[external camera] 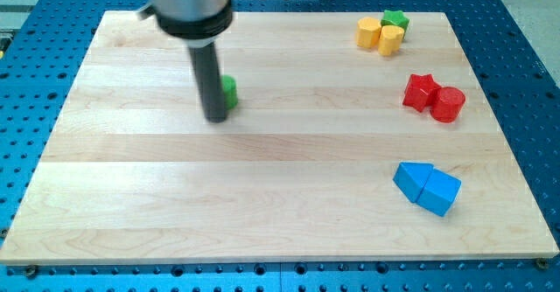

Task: Move the green circle into the yellow blocks

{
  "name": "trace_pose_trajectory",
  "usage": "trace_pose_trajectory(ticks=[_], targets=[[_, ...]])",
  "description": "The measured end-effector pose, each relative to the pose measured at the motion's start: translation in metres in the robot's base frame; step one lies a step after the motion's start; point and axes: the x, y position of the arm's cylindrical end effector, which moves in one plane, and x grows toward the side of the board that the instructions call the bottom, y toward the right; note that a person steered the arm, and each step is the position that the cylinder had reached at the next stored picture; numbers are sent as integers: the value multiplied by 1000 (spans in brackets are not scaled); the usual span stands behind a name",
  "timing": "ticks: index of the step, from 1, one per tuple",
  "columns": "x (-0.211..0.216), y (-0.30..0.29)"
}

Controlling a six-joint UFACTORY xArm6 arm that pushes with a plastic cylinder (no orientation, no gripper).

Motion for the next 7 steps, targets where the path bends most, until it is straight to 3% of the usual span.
trace_pose_trajectory(ticks=[1,3,4,5,6,7], targets=[[-53,52],[31,-23],[-30,-46],[-61,63],[-40,67],[13,54]])
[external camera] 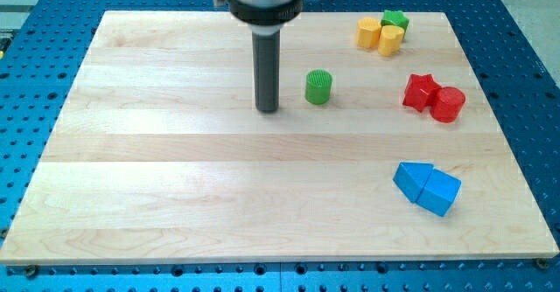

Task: Move the green circle into the yellow blocks

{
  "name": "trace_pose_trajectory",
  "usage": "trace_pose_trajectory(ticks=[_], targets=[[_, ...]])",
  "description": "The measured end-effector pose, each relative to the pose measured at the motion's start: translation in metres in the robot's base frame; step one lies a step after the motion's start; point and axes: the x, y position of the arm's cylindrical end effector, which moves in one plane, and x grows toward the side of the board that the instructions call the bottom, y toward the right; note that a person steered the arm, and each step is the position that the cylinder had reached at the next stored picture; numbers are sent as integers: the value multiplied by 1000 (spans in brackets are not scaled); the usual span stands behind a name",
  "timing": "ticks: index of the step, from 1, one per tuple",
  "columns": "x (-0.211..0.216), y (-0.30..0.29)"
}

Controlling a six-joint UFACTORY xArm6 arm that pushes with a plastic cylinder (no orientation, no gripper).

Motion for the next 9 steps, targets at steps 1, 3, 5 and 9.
trace_pose_trajectory(ticks=[1,3,5,9], targets=[[-34,54],[-63,108],[-94,164],[-92,164]])
